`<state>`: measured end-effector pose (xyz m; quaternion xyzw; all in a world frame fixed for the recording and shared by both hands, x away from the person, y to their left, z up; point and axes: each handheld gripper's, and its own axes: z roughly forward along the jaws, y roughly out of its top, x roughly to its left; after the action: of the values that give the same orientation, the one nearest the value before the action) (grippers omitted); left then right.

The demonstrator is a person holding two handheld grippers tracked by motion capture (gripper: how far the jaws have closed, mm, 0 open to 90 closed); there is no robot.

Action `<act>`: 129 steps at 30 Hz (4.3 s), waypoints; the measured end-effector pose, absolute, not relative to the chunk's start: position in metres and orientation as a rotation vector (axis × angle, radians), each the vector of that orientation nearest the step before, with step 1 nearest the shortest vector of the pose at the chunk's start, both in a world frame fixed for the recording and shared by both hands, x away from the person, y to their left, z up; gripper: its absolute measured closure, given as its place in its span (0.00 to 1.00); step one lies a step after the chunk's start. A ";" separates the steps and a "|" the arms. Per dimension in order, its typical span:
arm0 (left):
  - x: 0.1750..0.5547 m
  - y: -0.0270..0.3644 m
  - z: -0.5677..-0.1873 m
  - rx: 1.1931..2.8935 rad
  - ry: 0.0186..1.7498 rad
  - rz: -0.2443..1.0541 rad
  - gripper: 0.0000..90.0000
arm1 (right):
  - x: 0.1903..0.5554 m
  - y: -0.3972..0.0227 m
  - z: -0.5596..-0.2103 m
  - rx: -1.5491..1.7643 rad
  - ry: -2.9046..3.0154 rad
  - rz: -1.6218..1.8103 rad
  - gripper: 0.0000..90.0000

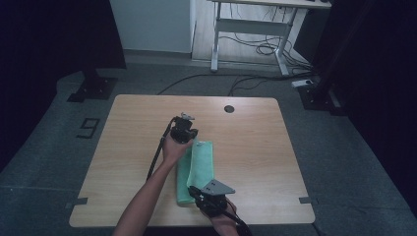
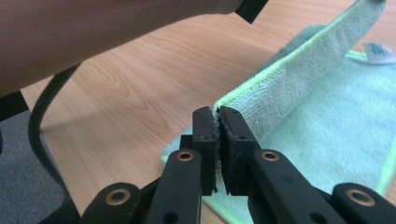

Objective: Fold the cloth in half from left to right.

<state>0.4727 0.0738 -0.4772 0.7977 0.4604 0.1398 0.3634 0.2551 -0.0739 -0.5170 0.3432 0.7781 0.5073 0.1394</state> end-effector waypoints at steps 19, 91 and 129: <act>0.478 0.049 -0.493 2.100 1.164 0.336 0.99 | 0.255 -0.097 -0.537 1.088 2.264 1.410 0.94; 0.470 0.037 -0.495 2.107 1.092 0.371 0.69 | 0.255 -0.128 -0.553 1.245 2.269 1.213 0.64; 0.462 0.109 -0.516 2.146 1.135 0.344 0.88 | 0.293 -0.109 -0.527 1.145 2.248 1.351 0.66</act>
<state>0.4624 0.1091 -0.5158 0.8237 0.4357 0.1322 0.3379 0.2927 -0.1089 -0.5275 0.3962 0.7779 0.4674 0.1397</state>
